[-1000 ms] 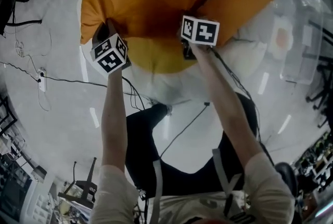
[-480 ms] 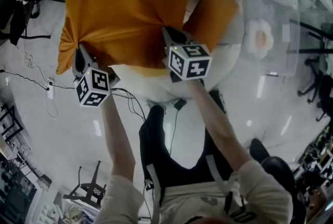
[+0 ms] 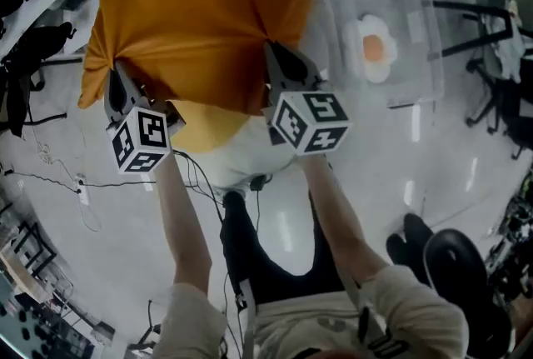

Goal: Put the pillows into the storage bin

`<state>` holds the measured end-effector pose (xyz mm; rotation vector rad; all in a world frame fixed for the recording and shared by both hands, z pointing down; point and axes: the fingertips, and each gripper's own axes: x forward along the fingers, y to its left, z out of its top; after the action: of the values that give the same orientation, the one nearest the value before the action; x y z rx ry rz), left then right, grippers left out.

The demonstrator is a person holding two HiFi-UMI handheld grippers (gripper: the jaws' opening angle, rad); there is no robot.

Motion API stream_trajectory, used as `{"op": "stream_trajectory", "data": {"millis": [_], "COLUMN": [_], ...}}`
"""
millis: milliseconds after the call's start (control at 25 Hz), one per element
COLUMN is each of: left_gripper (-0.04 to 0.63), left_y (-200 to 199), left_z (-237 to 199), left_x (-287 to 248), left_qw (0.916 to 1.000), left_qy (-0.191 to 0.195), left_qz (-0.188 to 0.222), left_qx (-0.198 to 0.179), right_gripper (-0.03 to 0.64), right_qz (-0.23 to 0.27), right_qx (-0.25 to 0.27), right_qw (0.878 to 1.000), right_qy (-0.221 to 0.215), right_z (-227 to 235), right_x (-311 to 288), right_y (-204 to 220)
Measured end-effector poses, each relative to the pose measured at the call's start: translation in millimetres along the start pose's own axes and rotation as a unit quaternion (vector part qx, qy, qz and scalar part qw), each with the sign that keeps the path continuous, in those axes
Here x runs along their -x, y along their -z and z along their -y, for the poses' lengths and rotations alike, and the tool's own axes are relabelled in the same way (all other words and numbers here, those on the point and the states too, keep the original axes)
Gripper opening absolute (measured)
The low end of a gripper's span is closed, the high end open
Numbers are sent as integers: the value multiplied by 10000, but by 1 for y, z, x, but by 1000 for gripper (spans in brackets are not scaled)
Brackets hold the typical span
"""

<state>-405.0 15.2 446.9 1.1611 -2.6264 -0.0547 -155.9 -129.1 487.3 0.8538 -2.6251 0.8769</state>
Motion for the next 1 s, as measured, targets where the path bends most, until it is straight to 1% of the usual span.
{"op": "stream_trajectory", "data": {"millis": [80,160,240,280,320,440,560,640,720,880,1000], "left_gripper": [11,11,11,11,11,12,11,11,12,12,11], "left_y": [12,33,58,70,82,117,138,146,152,158,159], "left_z": [80,159,237,278,320,441,538,588,624,663,686], "left_x": [-33,-51,-59,-62,-65,-69,-66,-63,-61,-61,-62], "left_qw": [9981,9942,9887,9845,9790,9577,9399,9281,9181,9044,8972], "left_qy": [597,1032,1416,1648,1915,2709,3211,3499,3718,3992,4141], "left_qz": [-122,-303,-499,-594,-686,-885,-899,-899,-900,-831,-752], "left_qx": [-48,-34,-23,-41,-91,-407,-729,-902,-1039,-1254,-1337], "right_gripper": [14,14,14,14,14,14,14,14,14,14,14], "right_qz": [337,524,616,683,775,1114,1453,1690,1889,2107,2201], "right_qx": [-135,-137,-179,-248,-356,-797,-1186,-1433,-1613,-1860,-1911], "right_qw": [9978,9934,9876,9833,9776,9543,9321,9175,9067,8957,8889], "right_qy": [549,1015,1435,1669,1925,2655,3098,3302,3409,3446,3534], "right_z": [63,128,193,225,254,335,392,415,428,441,452], "right_x": [26,54,86,106,126,185,229,251,265,273,278], "right_y": [-26,-47,-61,-66,-70,-68,-64,-61,-57,-51,-54]}}
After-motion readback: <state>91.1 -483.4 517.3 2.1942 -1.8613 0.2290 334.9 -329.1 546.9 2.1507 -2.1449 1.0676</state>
